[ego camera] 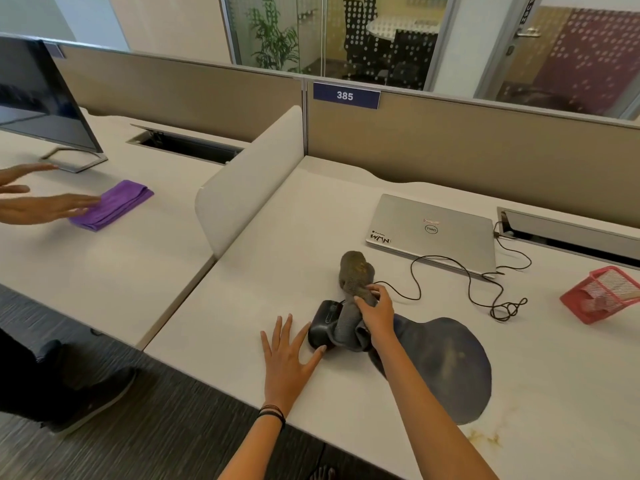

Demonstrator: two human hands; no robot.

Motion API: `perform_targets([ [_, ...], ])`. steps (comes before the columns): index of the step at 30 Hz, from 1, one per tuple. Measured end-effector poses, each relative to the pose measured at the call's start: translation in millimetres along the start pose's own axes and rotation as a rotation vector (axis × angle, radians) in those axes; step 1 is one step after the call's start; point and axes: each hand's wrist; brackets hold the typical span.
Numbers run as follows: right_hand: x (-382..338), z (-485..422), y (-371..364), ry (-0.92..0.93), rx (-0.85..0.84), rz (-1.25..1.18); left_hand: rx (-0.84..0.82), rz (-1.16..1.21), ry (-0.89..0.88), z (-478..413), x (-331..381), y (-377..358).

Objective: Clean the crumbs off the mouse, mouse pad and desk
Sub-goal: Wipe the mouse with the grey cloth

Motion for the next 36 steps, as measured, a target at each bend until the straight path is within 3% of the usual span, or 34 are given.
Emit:
perform_targets([
  [10, 3.1, 29.7, -19.1, 0.315, -0.281, 0.249, 0.008, 0.024, -0.065, 0.1, 4.9, 3.8],
  [16, 8.9, 30.8, -24.8, 0.438, -0.247, 0.401, -0.031, 0.038, -0.05, -2.4, 3.5, 1.4],
  [23, 2.1, 27.1, -32.8, 0.327, -0.11, 0.348, -0.077, 0.065, -0.057, -1.4, 1.0, -0.5],
  [29, 0.9, 27.0, -17.8, 0.467, -0.427, 0.431, -0.03, 0.072, -0.054, -3.0, 2.7, -1.5],
  [36, -3.2, 11.7, -25.9, 0.259, -0.141, 0.28, -0.063, 0.045, -0.073, -2.8, 0.5, -2.8],
])
Point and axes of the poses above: each hand's wrist, its own z-axis away from the middle knuckle, its own y-axis out of the back of the hand, x = y × z, and after that the axes turned 7 degrees about -y, right-handed
